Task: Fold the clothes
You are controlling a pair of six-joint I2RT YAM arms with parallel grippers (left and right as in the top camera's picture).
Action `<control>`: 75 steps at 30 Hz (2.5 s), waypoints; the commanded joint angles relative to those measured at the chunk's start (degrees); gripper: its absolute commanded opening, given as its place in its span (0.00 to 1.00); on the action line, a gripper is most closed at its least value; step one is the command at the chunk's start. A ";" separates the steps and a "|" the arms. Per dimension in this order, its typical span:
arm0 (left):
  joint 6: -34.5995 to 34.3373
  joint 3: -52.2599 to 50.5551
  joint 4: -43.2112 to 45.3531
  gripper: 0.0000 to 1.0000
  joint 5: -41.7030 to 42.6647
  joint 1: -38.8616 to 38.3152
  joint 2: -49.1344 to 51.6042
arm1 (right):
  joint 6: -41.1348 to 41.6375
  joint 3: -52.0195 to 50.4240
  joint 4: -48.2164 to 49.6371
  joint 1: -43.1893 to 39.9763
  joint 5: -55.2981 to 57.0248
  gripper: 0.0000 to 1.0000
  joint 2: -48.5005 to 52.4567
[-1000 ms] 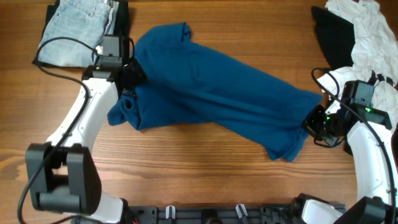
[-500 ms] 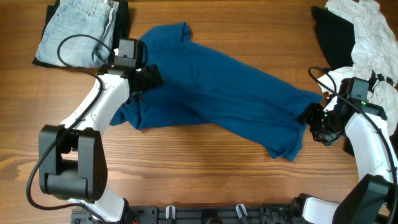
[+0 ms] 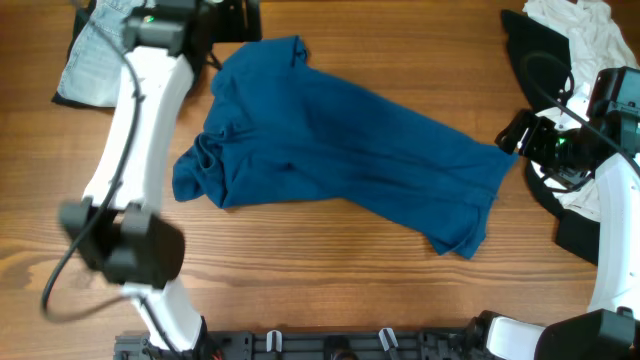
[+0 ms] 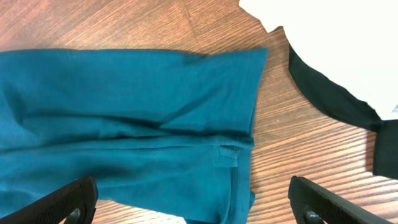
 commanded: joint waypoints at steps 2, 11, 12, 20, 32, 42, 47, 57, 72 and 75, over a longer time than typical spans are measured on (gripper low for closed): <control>6.73 1.20 11.23 1.00 1.33 -1.90 14.43 | -1.86 0.81 -0.24 -0.11 -0.98 0.99 0.22; 9.42 1.20 24.30 1.00 -2.62 -5.51 27.12 | -1.97 0.79 -0.22 -0.13 -1.79 0.98 0.22; 9.40 1.20 24.61 1.00 -2.62 -5.55 27.74 | -1.97 0.79 -0.24 -0.13 -1.79 0.97 0.22; 9.46 1.20 23.71 0.57 -3.74 -5.64 30.10 | -1.92 0.79 -0.24 -0.13 -1.79 0.93 0.22; -3.45 7.28 18.95 0.04 -12.48 0.02 26.73 | -2.05 0.48 5.31 -0.11 -1.55 0.85 3.30; -7.37 9.81 6.14 0.04 -9.73 1.29 25.05 | -4.35 0.48 33.46 3.74 -1.57 0.76 24.00; -7.78 9.81 4.24 0.04 -8.59 0.09 25.05 | -5.27 0.48 44.94 9.14 0.94 0.73 32.00; -10.34 9.81 -2.19 0.04 -8.63 0.90 25.05 | -2.78 0.48 62.86 13.05 6.69 0.54 40.52; -13.53 9.81 -1.92 0.04 -8.61 5.22 25.03 | 0.07 0.48 64.48 13.99 6.73 0.50 42.25; -13.53 9.81 -1.95 0.04 -8.59 5.22 25.05 | 0.33 0.48 65.40 13.99 6.67 0.63 43.19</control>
